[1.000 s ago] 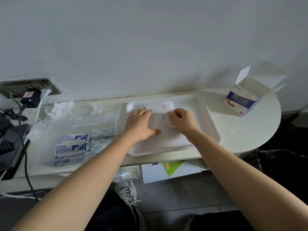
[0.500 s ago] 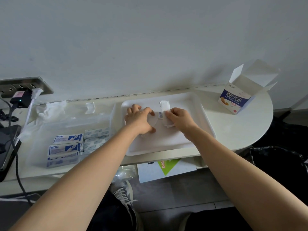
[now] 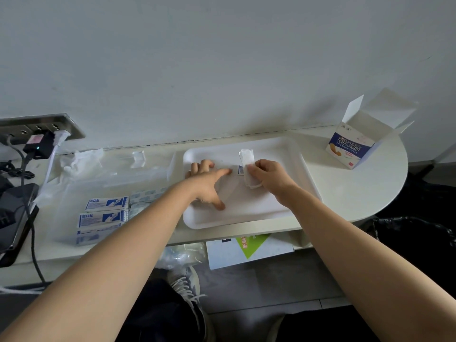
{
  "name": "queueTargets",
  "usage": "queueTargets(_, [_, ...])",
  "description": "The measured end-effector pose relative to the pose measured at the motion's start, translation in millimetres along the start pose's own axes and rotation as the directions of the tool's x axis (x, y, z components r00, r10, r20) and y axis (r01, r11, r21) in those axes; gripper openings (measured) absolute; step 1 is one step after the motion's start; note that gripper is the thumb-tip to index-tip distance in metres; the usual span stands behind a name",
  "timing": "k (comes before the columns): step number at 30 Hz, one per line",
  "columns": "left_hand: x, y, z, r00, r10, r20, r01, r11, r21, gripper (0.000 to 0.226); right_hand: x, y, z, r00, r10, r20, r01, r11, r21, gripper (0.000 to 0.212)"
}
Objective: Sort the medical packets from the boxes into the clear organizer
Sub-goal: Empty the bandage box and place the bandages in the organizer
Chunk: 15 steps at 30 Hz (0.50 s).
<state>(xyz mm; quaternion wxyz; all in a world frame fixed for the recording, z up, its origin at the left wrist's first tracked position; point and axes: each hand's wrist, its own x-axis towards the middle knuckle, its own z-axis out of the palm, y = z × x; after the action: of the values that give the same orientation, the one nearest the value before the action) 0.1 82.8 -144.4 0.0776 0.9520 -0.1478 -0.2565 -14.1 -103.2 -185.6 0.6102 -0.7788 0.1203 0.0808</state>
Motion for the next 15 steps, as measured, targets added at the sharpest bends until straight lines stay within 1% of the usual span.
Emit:
queueTargets(4, [0.2,0.5,-0.1,0.998,0.002,-0.058,-0.002,1.000,-0.002,0.095,-0.6,-0.5,-1.0,1.000,0.002,0.016,-0.001,1.000,-0.012,0.028])
queueTargets(7, [1.2,2.2,1.3,0.993,0.017,-0.113,-0.018,1.000,-0.003,0.084,-1.3,-0.5,-0.7,1.000,-0.008,0.023,0.009,1.000,-0.017,0.021])
queueTargets(11, [1.7,0.0,3.9,0.984,0.040,-0.174,-0.037,0.999,0.019,0.072,-1.8,-0.2,0.4,1.000,-0.018,0.020,0.019,0.999,-0.026,0.020])
queueTargets(15, [-1.5,-4.2,8.5,0.974,0.039,-0.224,-0.052,0.997,-0.051,0.061,-2.3,-0.6,0.4,1.000,-0.021,0.022,0.022,0.999,-0.037,0.020])
